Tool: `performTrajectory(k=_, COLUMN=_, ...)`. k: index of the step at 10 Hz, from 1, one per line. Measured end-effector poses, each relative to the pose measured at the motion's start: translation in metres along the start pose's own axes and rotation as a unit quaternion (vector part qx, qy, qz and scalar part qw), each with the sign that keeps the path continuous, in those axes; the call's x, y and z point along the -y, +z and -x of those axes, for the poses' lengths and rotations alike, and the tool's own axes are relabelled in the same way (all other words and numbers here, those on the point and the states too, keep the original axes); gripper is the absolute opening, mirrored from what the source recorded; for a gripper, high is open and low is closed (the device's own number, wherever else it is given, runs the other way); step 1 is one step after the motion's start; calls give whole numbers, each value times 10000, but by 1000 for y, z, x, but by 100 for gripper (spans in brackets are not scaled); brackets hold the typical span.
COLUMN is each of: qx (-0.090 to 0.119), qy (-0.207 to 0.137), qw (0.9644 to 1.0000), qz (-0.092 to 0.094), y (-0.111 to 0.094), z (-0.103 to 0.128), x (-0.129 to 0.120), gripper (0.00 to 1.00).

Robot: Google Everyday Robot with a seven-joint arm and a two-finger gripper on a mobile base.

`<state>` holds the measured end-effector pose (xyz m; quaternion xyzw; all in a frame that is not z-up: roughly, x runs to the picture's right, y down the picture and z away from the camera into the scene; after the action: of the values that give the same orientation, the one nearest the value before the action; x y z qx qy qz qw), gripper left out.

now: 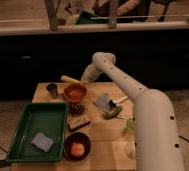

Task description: Place banana in red bowl

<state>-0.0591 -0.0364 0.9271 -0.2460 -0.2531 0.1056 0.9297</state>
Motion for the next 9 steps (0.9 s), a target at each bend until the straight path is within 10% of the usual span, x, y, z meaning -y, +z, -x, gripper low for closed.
performTrajectory(k=9, qx=72, qy=-463, qw=9976, qz=513, y=15, z=13, x=-26, gripper=8)
